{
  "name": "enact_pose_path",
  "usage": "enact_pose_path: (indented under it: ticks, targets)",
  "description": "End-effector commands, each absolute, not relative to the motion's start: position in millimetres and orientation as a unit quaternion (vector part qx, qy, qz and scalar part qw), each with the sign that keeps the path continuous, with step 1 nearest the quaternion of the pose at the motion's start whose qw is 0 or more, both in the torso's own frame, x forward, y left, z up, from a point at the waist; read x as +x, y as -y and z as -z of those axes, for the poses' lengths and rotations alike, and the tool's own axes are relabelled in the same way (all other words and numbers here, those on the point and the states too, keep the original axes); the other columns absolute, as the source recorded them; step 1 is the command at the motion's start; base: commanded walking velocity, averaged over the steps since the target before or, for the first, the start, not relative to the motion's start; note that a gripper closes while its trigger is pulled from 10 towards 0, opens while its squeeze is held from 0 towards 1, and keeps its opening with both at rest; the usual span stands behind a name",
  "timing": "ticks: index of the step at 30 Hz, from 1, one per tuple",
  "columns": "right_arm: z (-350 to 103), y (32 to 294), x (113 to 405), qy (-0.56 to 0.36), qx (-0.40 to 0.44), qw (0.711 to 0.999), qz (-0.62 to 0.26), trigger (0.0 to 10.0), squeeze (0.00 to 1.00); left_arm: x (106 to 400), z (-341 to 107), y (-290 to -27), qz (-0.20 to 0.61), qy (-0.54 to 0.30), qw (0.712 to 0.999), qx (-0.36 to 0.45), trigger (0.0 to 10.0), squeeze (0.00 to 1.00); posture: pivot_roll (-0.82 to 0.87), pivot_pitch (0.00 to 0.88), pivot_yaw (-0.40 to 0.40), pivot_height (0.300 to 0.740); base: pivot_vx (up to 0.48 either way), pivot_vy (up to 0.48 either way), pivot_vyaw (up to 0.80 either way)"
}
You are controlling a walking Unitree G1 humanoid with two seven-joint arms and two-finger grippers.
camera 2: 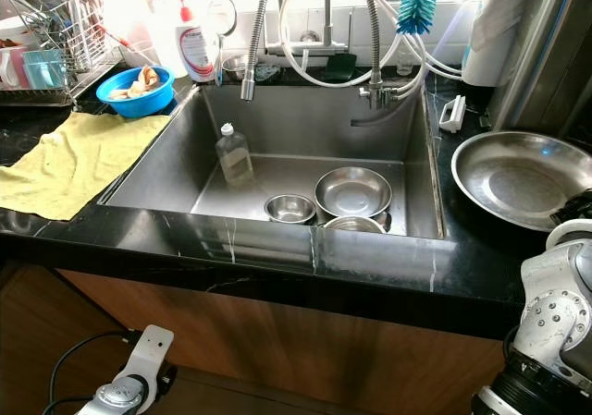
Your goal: Kitchen organization
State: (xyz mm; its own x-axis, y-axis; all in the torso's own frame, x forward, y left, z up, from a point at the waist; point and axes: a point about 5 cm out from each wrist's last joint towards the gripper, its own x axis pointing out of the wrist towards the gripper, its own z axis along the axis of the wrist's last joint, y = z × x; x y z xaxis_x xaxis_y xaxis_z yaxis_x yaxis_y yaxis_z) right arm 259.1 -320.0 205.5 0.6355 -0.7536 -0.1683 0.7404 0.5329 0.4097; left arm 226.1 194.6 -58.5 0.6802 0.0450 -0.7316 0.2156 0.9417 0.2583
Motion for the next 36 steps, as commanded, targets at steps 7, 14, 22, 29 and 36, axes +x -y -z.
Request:
enact_pose_path:
  ticks: [7,14,22,29,36]
  targets:
    - [-204,315,266,0.002,0.241,0.879,0.412,2.4,0.00,223,60,-202,0.044,-0.405,0.897,0.172,10.0,0.00,-0.15,0.000,0.095,0.740,0.000,0.000,0.00]
    - [-204,314,267,0.005,0.248,0.877,0.411,0.0,0.00,223,59,-202,0.043,-0.404,0.897,0.174,10.0,0.00,-0.15,0.000,0.098,0.740,0.000,0.000,0.00]
    - [-205,313,267,0.007,0.255,0.877,0.407,0.0,0.00,223,59,-202,0.047,-0.403,0.897,0.175,10.0,0.00,-0.15,0.000,0.100,0.740,0.000,0.000,0.00]
    - [-206,310,270,0.007,0.257,0.881,0.396,0.0,0.00,224,59,-202,0.049,-0.402,0.897,0.176,10.0,0.00,-0.15,0.000,0.102,0.740,0.000,0.000,0.00]
    - [-209,305,271,0.014,0.245,0.890,0.383,0.0,0.00,225,59,-201,0.050,-0.402,0.897,0.176,10.0,0.00,-0.16,0.000,0.104,0.740,0.000,0.000,0.00]
